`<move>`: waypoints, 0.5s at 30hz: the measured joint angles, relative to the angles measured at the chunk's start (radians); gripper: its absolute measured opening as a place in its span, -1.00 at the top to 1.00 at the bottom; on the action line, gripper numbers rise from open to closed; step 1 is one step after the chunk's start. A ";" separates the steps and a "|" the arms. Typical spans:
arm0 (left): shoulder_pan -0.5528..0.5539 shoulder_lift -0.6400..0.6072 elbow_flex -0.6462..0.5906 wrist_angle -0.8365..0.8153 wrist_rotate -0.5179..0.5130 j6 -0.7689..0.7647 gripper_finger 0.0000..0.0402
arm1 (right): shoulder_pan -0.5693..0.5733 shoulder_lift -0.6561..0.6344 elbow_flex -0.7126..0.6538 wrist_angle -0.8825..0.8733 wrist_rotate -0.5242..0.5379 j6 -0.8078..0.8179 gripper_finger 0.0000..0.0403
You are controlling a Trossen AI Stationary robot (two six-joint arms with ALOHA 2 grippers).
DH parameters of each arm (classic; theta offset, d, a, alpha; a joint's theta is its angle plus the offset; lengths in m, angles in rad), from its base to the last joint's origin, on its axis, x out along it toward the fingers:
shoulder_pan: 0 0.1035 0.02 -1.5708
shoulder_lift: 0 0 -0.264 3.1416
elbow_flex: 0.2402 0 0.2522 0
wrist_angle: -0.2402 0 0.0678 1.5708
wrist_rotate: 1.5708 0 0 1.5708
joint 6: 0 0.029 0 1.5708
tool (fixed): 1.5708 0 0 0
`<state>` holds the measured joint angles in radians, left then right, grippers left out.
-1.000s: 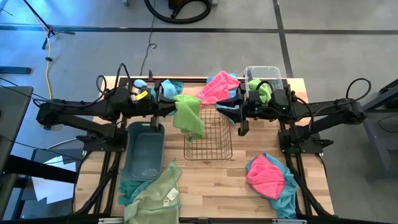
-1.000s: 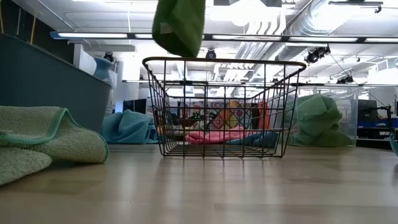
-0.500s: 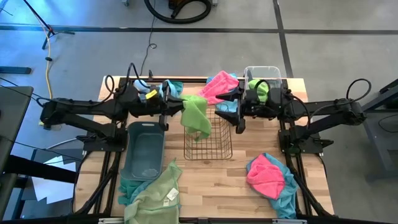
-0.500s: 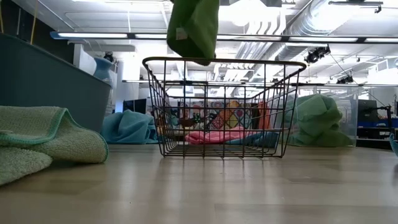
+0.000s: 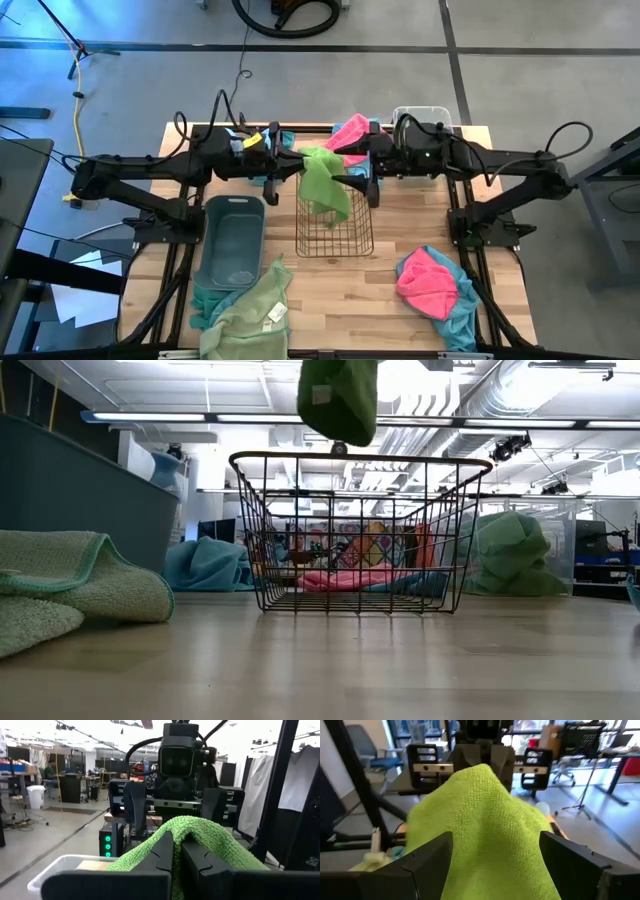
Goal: Sort microfiber towel by color & place in baskets
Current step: Put the green towel into the transparent bin
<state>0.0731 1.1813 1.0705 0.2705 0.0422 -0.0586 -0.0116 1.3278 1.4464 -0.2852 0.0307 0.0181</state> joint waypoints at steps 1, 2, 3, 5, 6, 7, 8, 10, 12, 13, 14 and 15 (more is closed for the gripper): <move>0.000 -0.001 0.002 -0.001 0.000 0.003 1.00 | 0.000 0.009 0.025 -0.014 -0.006 -0.001 -0.47; 0.000 -0.001 0.002 -0.001 0.000 0.008 1.00 | 0.000 0.016 0.042 -0.024 -0.006 -0.008 -0.47; 0.000 -0.001 0.002 -0.002 0.000 0.009 1.00 | 0.000 0.023 0.054 -0.032 -0.006 -0.017 -0.47; 0.000 0.000 0.002 -0.006 0.000 0.009 1.00 | 0.000 0.041 0.069 -0.029 -0.006 -0.023 -0.47; 0.000 0.000 0.002 -0.006 0.000 0.011 1.00 | 0.000 0.050 0.072 -0.034 -0.010 -0.021 -0.47; 0.000 0.000 0.002 -0.007 0.000 0.011 1.00 | 0.000 0.062 0.078 -0.034 -0.021 -0.017 -0.47; 0.000 0.001 0.002 -0.010 0.000 0.011 1.00 | 0.000 0.072 0.080 -0.030 -0.035 -0.015 -0.47; 0.000 0.002 0.002 -0.017 0.000 0.013 1.00 | 0.000 0.090 0.080 -0.035 -0.063 -0.016 -0.47; 0.000 0.002 0.002 -0.015 0.000 0.024 1.00 | 0.000 0.106 0.080 -0.031 -0.068 -0.017 -0.47; 0.000 0.002 0.002 -0.013 0.000 0.025 1.00 | 0.000 0.114 0.080 -0.030 -0.065 -0.016 -0.47; 0.000 0.002 0.002 -0.013 0.000 0.023 1.00 | 0.000 0.122 0.080 -0.026 -0.065 -0.014 -0.47; 0.000 0.002 0.002 -0.014 0.001 0.018 1.00 | 0.000 0.130 0.080 -0.015 -0.064 -0.009 -0.47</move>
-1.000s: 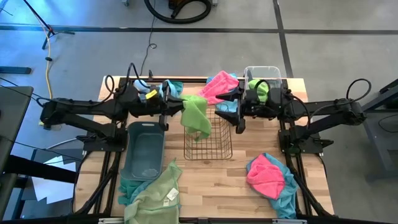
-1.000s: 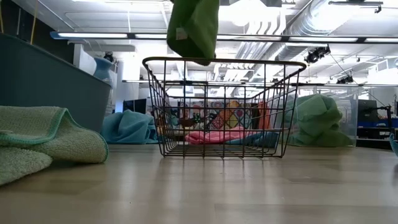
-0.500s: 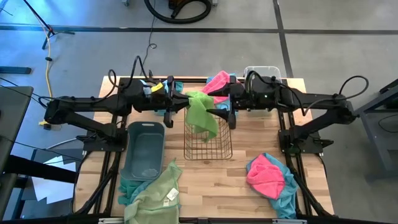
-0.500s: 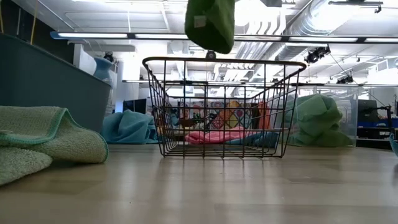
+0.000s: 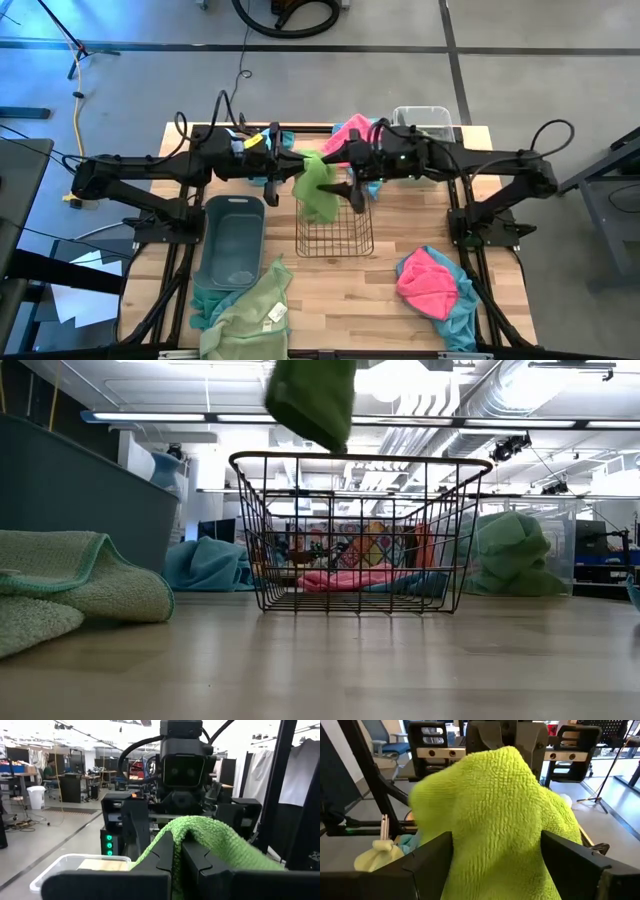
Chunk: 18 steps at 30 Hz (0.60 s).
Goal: Sort microfiber towel by color & place in baskets
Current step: Put the green towel into the transparent bin
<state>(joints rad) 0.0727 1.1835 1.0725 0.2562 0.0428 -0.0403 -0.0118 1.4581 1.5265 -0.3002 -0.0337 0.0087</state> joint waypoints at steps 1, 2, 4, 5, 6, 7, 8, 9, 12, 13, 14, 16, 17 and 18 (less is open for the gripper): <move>0.000 0.000 0.000 0.000 0.004 -0.001 1.00 | -0.001 0.006 0.000 0.011 0.000 0.006 -0.47; 0.000 0.000 0.000 0.000 0.013 -0.002 1.00 | -0.001 0.013 0.000 0.024 0.002 0.010 -0.47; 0.000 0.001 0.000 0.000 0.026 -0.001 1.00 | -0.001 0.023 0.000 0.046 0.003 0.010 -0.47; 0.000 0.001 0.000 0.000 0.027 -0.001 1.00 | -0.001 0.027 0.000 0.053 0.003 0.010 -0.47; 0.000 0.002 0.000 0.000 0.028 -0.001 1.00 | -0.001 0.030 0.000 0.061 0.003 0.010 -0.47; 0.000 0.002 0.000 0.000 0.028 -0.001 1.00 | -0.001 0.032 0.000 0.060 0.003 0.010 -0.47; 0.000 0.002 0.000 0.001 0.028 0.000 1.00 | -0.001 0.034 0.000 0.062 0.003 0.008 -0.47; 0.000 0.002 0.000 0.002 0.028 0.003 1.00 | -0.001 0.035 0.000 0.063 0.003 0.001 -0.47; 0.000 0.002 0.000 0.002 0.028 0.017 1.00 | -0.001 0.035 -0.001 0.063 0.003 -0.014 -0.46; 0.000 0.002 0.000 0.004 0.028 0.018 1.00 | -0.001 0.035 -0.001 0.066 0.003 -0.014 -0.45; 0.000 0.002 0.000 0.004 0.028 0.018 1.00 | -0.001 0.035 -0.001 0.066 0.003 -0.014 -0.43; 0.002 0.002 0.000 0.004 0.029 0.019 1.00 | -0.001 0.035 -0.001 0.063 0.003 -0.022 -0.35; 0.004 0.002 0.000 0.004 0.030 0.019 1.00 | -0.001 0.035 -0.001 0.058 0.003 -0.034 -0.30; 0.005 0.002 0.000 0.004 0.030 0.019 1.00 | -0.001 0.035 -0.001 0.055 0.003 -0.043 -0.23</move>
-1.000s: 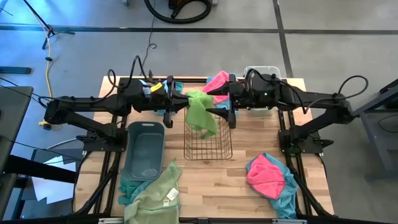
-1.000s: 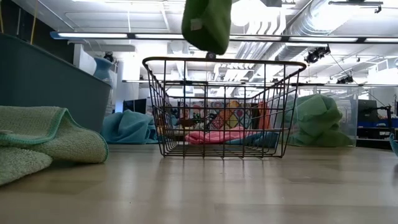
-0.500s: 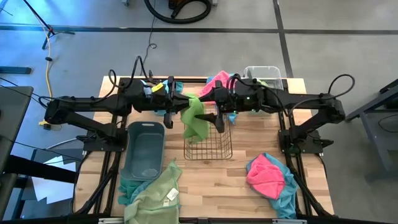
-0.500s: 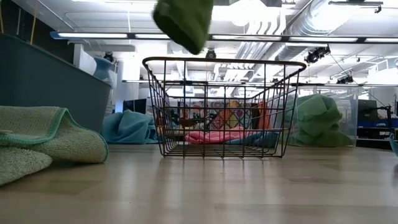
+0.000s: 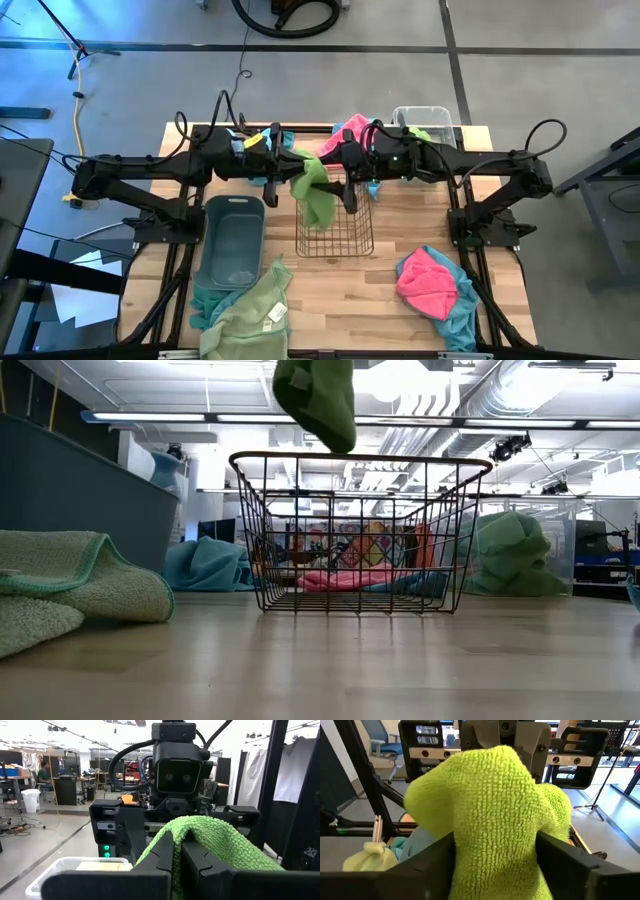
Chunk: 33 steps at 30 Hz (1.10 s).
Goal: Sort microfiber towel by color & place in baskets
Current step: Put the green towel into the transparent bin
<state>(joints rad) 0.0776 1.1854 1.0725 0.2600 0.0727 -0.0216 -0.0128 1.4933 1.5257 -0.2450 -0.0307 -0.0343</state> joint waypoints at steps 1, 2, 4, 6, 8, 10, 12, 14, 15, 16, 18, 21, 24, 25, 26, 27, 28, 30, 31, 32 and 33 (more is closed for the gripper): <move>0.000 0.000 0.000 0.000 0.000 0.000 1.00 | 0.000 0.000 0.000 -0.001 0.000 -0.005 -0.14; 0.000 0.000 0.000 0.000 0.000 0.000 1.00 | 0.000 0.000 0.000 -0.002 0.000 -0.008 -0.04; 0.001 0.000 0.000 0.000 0.000 0.004 0.98 | 0.000 0.000 0.000 -0.002 -0.001 -0.010 0.20; 0.001 0.000 0.000 0.000 0.000 0.008 0.95 | 0.000 0.000 0.000 -0.002 -0.006 -0.012 0.49; 0.001 0.000 0.000 0.000 0.003 0.016 0.90 | 0.000 0.000 0.000 -0.003 -0.029 -0.008 0.81; 0.001 0.000 0.000 0.000 0.007 0.026 0.85 | -0.005 0.000 0.000 -0.004 -0.056 0.006 0.92; 0.001 0.000 0.000 -0.001 0.007 0.026 0.78 | -0.007 0.000 -0.001 -0.006 -0.068 0.017 0.88; 0.001 0.000 0.000 -0.001 0.007 0.025 0.70 | -0.007 0.000 -0.001 -0.006 -0.076 0.018 0.87; 0.001 0.000 0.000 -0.001 0.007 0.015 0.65 | -0.007 0.000 -0.001 -0.006 -0.078 0.018 0.91; 0.001 0.000 0.000 -0.001 0.007 0.000 0.61 | -0.007 0.000 -0.001 -0.006 -0.080 0.020 0.94; 0.001 0.000 0.000 -0.010 0.007 -0.020 0.51 | -0.007 0.000 -0.001 -0.007 -0.085 0.026 0.96; 0.002 -0.008 0.000 -0.064 0.007 -0.027 0.37 | -0.007 -0.003 -0.001 -0.021 -0.085 0.026 0.95; 0.016 -0.032 0.017 -0.185 0.005 -0.042 0.25 | -0.016 -0.024 -0.002 -0.073 -0.085 0.015 0.98; 0.023 -0.039 0.028 -0.219 0.005 -0.054 0.22 | -0.022 -0.034 -0.002 -0.099 -0.086 0.015 0.98; 0.029 -0.047 0.038 -0.245 0.004 -0.065 0.18 | -0.028 -0.045 -0.002 -0.110 -0.086 0.015 0.97; 0.034 -0.059 0.044 -0.274 0.003 -0.075 0.16 | -0.034 -0.057 -0.002 -0.126 -0.085 0.014 0.97; 0.040 -0.072 0.048 -0.308 0.003 -0.079 0.13 | -0.040 -0.069 -0.002 -0.140 -0.084 0.011 0.98; 0.047 -0.095 0.053 -0.353 0.004 -0.079 0.09 | -0.050 -0.098 -0.002 -0.173 -0.075 0.009 0.98; 0.049 -0.112 0.053 -0.387 0.004 -0.080 0.08 | -0.055 -0.113 -0.002 -0.185 -0.068 0.008 0.98; 0.051 -0.127 0.053 -0.408 0.004 -0.080 0.07 | -0.058 -0.130 -0.002 -0.210 -0.051 0.008 0.98; 0.054 -0.143 0.054 -0.428 0.004 -0.079 0.06 | -0.060 -0.147 -0.002 -0.240 -0.033 0.008 0.98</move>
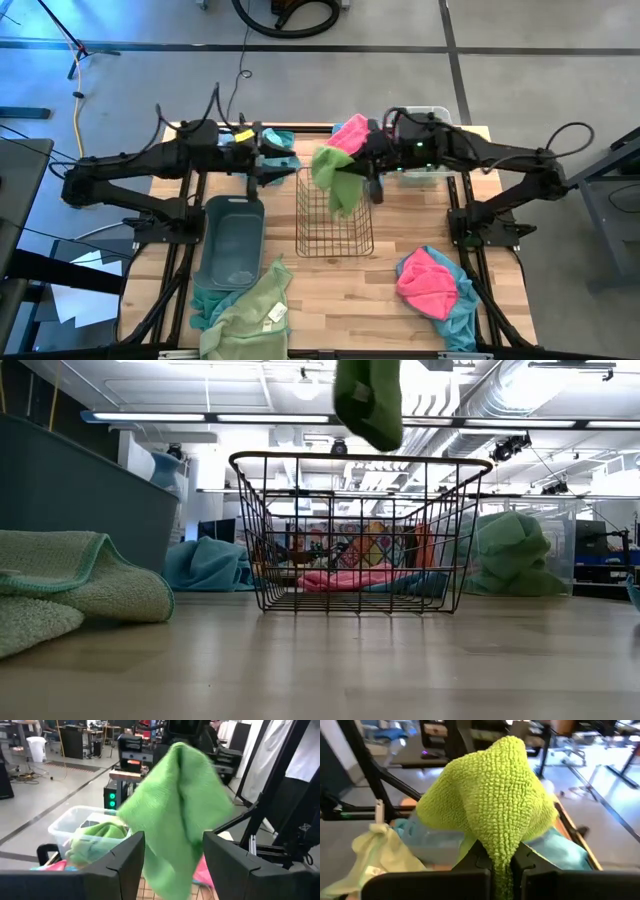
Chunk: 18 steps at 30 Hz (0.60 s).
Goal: Sort microfiber towel by color & place in baskets
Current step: Put the green towel into the transparent bin
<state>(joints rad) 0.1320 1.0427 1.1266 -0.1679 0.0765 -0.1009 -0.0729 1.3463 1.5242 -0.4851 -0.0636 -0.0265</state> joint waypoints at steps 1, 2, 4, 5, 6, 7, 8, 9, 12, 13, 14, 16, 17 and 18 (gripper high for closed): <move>0.001 -0.017 0.000 -0.027 0.000 0.000 0.06 | -0.001 -0.017 0.000 -0.031 0.018 0.000 0.99; 0.003 -0.030 0.000 -0.047 0.000 0.000 0.06 | -0.001 -0.033 0.000 -0.067 0.041 0.000 0.99; 0.006 -0.050 0.000 -0.079 -0.001 0.004 0.06 | -0.001 -0.064 0.000 -0.144 0.092 0.001 0.99; 0.006 -0.056 0.000 -0.092 -0.002 0.006 0.06 | -0.001 -0.079 0.000 -0.177 0.113 0.005 0.99; 0.006 -0.061 0.000 -0.103 -0.007 0.006 0.06 | -0.001 -0.096 0.000 -0.215 0.134 0.018 0.99; 0.006 -0.063 0.000 -0.107 -0.010 0.006 0.06 | -0.001 -0.111 -0.003 -0.250 0.150 0.026 0.99; 0.006 -0.064 0.000 -0.107 -0.011 0.011 0.06 | 0.001 -0.127 -0.009 -0.275 0.166 0.036 0.99; 0.006 -0.063 0.000 -0.108 -0.011 0.020 0.06 | 0.003 -0.145 -0.021 -0.296 0.179 0.047 0.99; 0.005 -0.056 0.000 -0.108 -0.012 0.051 0.06 | 0.009 -0.206 -0.073 -0.353 0.224 0.080 0.99; 0.005 -0.053 0.000 -0.108 -0.012 0.051 0.06 | 0.010 -0.232 -0.098 -0.360 0.241 0.097 0.99; 0.006 -0.051 0.000 -0.113 -0.012 0.051 0.06 | 0.011 -0.260 -0.126 -0.364 0.255 0.115 1.00; 0.005 -0.051 0.000 -0.123 -0.014 0.051 0.06 | 0.015 -0.322 -0.187 -0.364 0.273 0.153 1.00; 0.005 -0.052 0.000 -0.122 -0.015 0.051 0.06 | 0.017 -0.353 -0.217 -0.363 0.281 0.165 1.00; 0.005 -0.052 0.000 -0.123 -0.015 0.050 0.06 | 0.017 -0.382 -0.245 -0.362 0.294 0.179 1.00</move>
<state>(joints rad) 0.1371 0.9907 1.1263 -0.2913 0.0620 -0.0512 -0.0563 0.9647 1.2796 -0.8475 0.2301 0.1524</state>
